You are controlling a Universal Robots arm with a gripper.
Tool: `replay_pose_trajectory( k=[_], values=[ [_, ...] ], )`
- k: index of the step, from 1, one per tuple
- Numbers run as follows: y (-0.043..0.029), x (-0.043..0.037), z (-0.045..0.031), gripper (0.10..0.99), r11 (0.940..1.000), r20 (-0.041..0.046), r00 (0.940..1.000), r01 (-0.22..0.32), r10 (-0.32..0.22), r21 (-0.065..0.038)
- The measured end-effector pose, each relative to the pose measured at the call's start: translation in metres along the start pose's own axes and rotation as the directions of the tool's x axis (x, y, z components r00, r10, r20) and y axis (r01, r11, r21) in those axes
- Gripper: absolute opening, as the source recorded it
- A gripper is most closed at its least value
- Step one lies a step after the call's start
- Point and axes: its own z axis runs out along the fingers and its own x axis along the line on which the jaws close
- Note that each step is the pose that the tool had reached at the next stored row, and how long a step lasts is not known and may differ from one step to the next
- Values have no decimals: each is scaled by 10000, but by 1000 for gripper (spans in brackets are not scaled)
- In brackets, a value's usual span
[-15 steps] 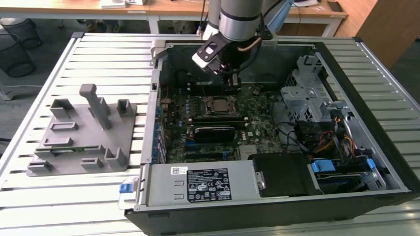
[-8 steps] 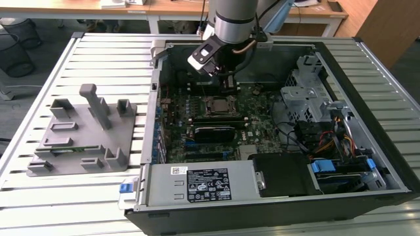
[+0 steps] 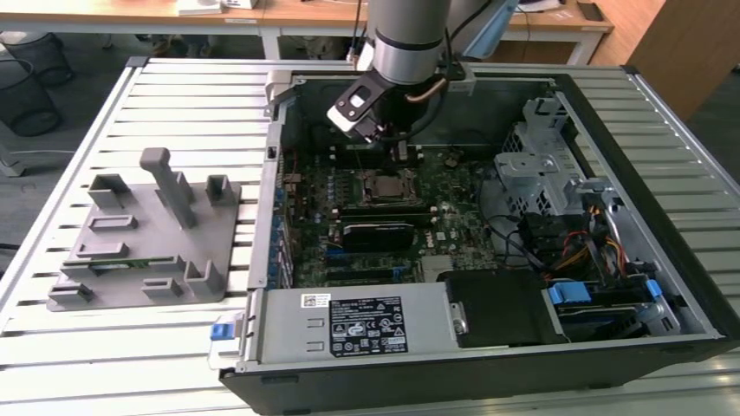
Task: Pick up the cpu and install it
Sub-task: 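Close the cpu cover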
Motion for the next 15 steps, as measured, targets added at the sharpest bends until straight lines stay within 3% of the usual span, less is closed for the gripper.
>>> replay_pose_trajectory(
  k=[11,15],
  values=[
    [-198,-4,92,106,9998,-13,9998,212,-212,-1],
    [-214,-3,143,106,9997,-13,9997,233,-233,-23]
  ],
)
